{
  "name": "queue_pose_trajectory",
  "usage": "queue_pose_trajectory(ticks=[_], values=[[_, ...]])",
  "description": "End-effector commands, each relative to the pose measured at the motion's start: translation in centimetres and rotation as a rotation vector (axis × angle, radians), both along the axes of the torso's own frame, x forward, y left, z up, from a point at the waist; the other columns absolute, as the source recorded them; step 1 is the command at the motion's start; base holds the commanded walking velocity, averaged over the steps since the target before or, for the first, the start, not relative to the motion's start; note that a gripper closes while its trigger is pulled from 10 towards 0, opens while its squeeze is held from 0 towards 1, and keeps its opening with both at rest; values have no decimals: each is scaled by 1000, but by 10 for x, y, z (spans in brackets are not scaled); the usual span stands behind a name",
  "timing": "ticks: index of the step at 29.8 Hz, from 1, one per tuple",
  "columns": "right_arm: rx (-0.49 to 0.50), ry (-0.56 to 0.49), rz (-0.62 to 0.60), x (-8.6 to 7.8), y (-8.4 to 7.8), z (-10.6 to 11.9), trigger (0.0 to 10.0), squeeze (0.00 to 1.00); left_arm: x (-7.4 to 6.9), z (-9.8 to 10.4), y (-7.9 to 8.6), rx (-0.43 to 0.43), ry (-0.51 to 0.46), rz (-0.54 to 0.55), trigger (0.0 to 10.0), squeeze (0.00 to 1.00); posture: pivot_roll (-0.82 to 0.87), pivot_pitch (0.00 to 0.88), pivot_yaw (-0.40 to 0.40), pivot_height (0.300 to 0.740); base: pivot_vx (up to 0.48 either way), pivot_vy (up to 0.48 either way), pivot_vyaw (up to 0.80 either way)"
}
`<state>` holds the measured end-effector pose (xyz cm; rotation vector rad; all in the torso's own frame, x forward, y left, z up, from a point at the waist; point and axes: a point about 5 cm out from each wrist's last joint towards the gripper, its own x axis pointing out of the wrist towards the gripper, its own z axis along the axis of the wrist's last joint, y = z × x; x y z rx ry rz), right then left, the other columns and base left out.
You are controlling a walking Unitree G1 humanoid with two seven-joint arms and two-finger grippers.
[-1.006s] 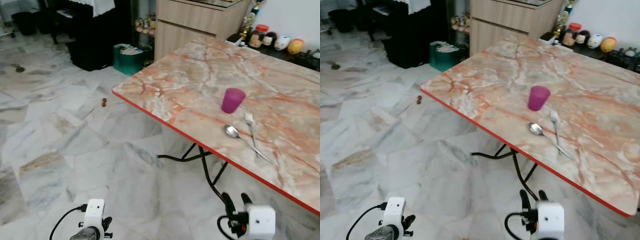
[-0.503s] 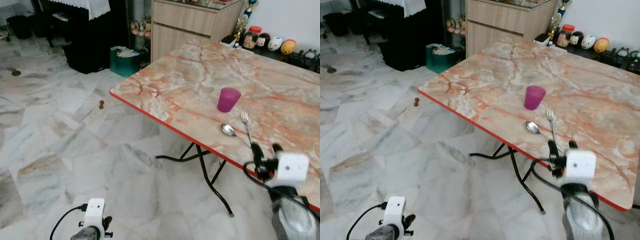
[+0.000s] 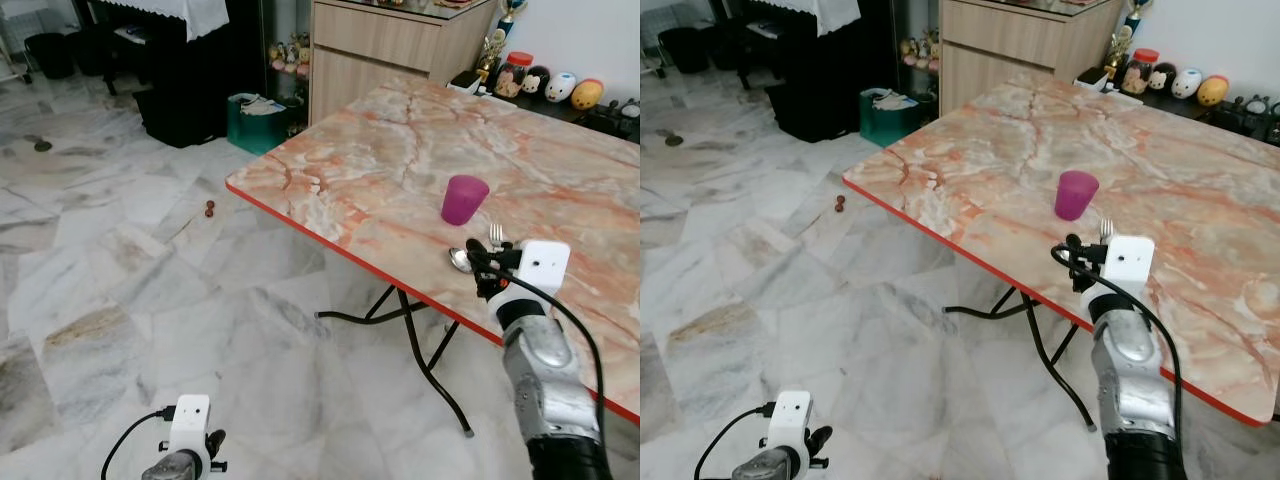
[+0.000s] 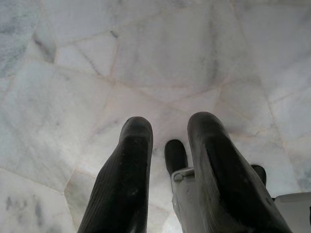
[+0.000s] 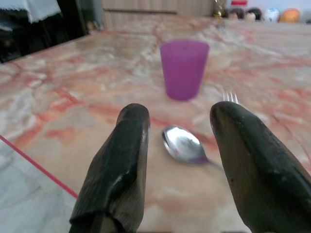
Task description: Setting the table
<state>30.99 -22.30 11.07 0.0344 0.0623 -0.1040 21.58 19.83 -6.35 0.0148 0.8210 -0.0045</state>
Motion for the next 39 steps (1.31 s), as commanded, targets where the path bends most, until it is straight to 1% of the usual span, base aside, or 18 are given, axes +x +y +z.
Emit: queue_pose_trajectory(ticks=[1, 5, 10, 15, 19, 31, 39], values=[[1, 3, -2, -2, 0, -5, 10000, 0, -4, -3, 1, -2, 20, -2, 10000, 0, 21, 0, -15, 727, 0, 0, 0], [-14, 9, 4, -3, 0, -6, 10000, 0, -5, -3, 1, 4, 20, -15, 10000, 0, 16, 0, -16, 727, 0, 0, 0], [-36, -21, 20, 1, 2, -1, 10000, 0, -1, 0, 1, 12, 3, -19, 10000, 0, 16, 0, -17, 727, 0, -111, 0], [-36, -28, 36, 3, 8, 0, 10000, 0, 1, 0, -2, 4, 0, -17, 10000, 0, 19, 0, -23, 727, 0, -172, 580], [-23, -29, 47, 3, 10, -1, 10000, 0, 0, 0, -3, 0, 3, -17, 10000, 0, 21, 0, -25, 727, 0, 0, 0], [-35, -23, 61, 4, 12, -2, 10000, 0, -4, -3, 0, 2, 19, -11, 10000, 0, 25, 0, -31, 727, 0, 0, 0], [-49, -30, 77, 5, 15, 1, 10000, 0, -5, -3, 0, 5, 24, -4, 10000, 0, 22, 0, -32, 727, 290, 0, 0]])
